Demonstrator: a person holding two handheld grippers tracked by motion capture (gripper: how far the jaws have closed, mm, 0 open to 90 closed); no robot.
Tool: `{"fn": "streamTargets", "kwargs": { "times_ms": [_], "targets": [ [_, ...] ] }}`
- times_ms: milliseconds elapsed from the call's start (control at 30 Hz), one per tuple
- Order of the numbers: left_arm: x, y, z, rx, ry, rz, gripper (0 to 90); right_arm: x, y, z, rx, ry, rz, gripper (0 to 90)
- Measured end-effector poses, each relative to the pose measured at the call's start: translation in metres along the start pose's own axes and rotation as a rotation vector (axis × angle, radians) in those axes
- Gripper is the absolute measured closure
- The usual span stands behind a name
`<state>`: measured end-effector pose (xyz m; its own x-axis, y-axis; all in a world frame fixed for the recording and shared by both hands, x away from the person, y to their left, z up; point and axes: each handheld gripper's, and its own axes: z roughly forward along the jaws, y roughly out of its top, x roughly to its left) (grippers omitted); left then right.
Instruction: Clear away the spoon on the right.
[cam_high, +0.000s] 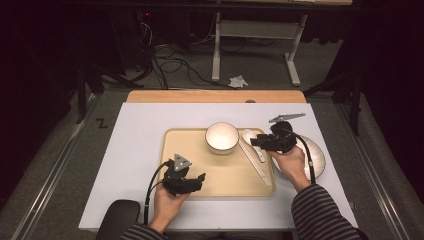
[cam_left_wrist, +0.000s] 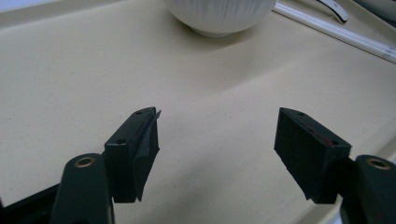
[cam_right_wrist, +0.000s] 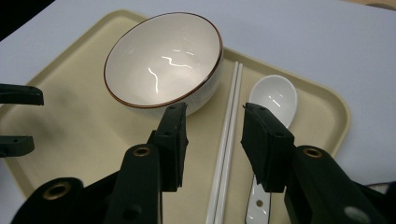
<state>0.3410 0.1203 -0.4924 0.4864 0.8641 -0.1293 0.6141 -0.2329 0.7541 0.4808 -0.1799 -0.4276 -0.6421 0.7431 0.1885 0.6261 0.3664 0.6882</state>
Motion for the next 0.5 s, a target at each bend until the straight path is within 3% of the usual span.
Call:
{"fn": "streamTargets", "kwargs": {
  "times_ms": [500],
  "targets": [
    [-0.002,0.003,0.005,0.000,-0.005,0.010,31.0,-0.005,-0.020,-0.024,-0.014,-0.001,0.001,63.3]
  ]
}}
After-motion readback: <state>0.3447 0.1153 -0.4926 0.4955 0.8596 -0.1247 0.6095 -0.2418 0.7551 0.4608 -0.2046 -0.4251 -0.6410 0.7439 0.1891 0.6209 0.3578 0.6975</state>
